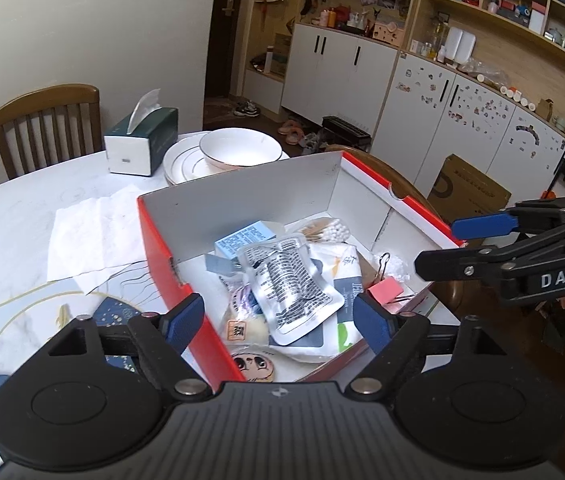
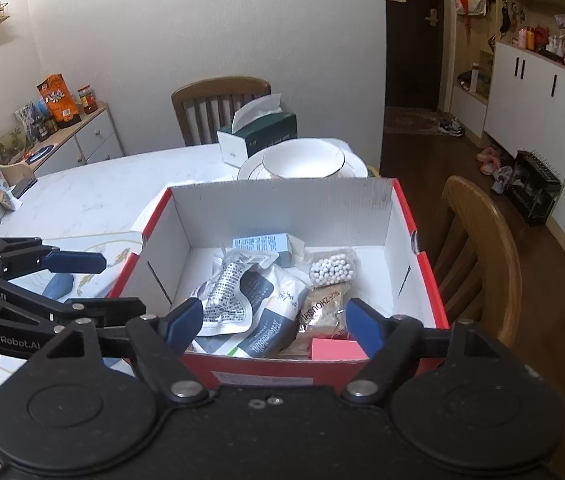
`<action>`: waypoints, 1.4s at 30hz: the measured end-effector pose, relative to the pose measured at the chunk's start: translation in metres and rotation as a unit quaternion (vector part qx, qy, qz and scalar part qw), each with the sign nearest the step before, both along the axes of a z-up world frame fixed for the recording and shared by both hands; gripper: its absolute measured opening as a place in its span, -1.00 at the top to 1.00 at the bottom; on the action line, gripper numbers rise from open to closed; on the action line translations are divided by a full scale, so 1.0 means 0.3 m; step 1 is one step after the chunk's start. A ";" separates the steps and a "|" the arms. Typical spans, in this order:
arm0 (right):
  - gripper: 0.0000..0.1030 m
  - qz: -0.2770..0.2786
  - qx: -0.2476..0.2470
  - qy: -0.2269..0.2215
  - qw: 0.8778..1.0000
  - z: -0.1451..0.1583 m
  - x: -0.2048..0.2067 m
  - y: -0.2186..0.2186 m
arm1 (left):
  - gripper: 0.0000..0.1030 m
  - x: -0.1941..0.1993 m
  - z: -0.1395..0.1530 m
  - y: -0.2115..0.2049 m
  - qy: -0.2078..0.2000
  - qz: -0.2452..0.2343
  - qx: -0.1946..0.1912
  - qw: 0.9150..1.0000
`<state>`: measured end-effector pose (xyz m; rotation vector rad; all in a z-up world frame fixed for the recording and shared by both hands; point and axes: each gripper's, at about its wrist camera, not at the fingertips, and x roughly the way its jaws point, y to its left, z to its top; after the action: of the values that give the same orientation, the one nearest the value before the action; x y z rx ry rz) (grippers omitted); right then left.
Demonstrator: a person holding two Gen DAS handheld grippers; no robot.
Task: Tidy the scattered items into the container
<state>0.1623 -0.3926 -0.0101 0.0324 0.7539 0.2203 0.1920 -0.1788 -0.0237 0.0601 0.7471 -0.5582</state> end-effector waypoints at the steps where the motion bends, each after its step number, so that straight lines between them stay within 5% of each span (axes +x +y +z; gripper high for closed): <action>1: -0.58 -0.003 -0.001 -0.003 1.000 0.004 -0.005 0.004 | -0.60 -0.003 0.002 0.005 -0.001 0.001 0.001 1.000; 9: -0.78 -0.018 0.006 -0.022 1.000 0.026 -0.049 0.017 | -0.97 -0.031 0.012 0.030 -0.013 -0.004 0.005 1.000; 42: -0.95 -0.058 0.004 -0.038 0.998 0.007 -0.239 0.096 | -0.99 -0.167 0.065 0.092 -0.025 0.013 0.019 0.999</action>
<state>0.0906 -0.3638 -0.0080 0.0756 0.6725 0.1136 0.1420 -0.1512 -0.0043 0.0989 0.7082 -0.5162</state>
